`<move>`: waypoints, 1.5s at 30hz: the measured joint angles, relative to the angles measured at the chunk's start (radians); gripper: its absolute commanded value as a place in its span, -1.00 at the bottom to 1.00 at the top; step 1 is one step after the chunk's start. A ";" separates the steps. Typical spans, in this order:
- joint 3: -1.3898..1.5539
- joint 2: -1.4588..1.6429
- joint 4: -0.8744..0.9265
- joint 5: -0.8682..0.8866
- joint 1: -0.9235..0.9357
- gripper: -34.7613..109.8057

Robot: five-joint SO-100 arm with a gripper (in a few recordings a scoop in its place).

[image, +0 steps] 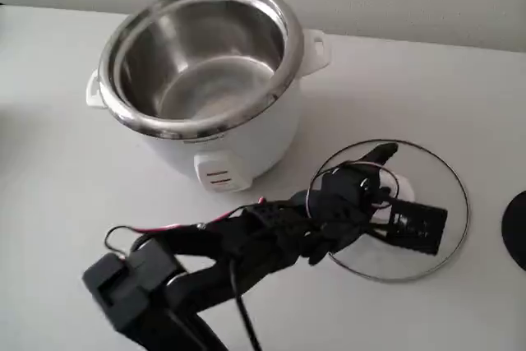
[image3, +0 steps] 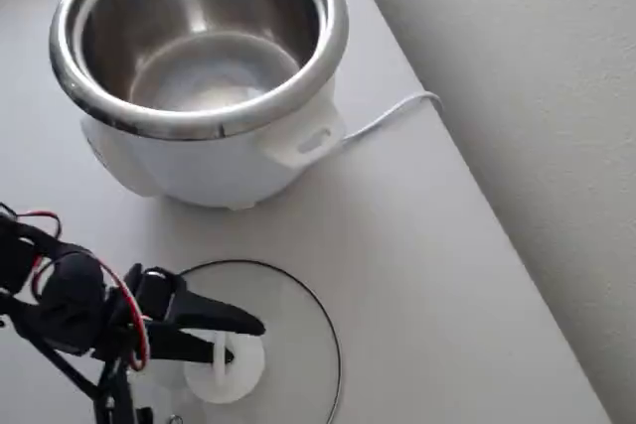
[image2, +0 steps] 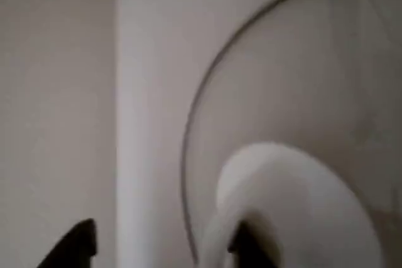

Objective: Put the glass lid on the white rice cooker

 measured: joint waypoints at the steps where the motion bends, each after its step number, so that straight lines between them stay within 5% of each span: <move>1: -0.017 -0.015 -0.002 0.000 0.003 -0.25; 9: -0.084 -0.107 -0.060 0.000 0.012 -0.52; 32: -0.078 0.015 0.003 0.321 0.114 -0.52; 45: 0.140 0.672 0.138 0.449 0.167 -0.52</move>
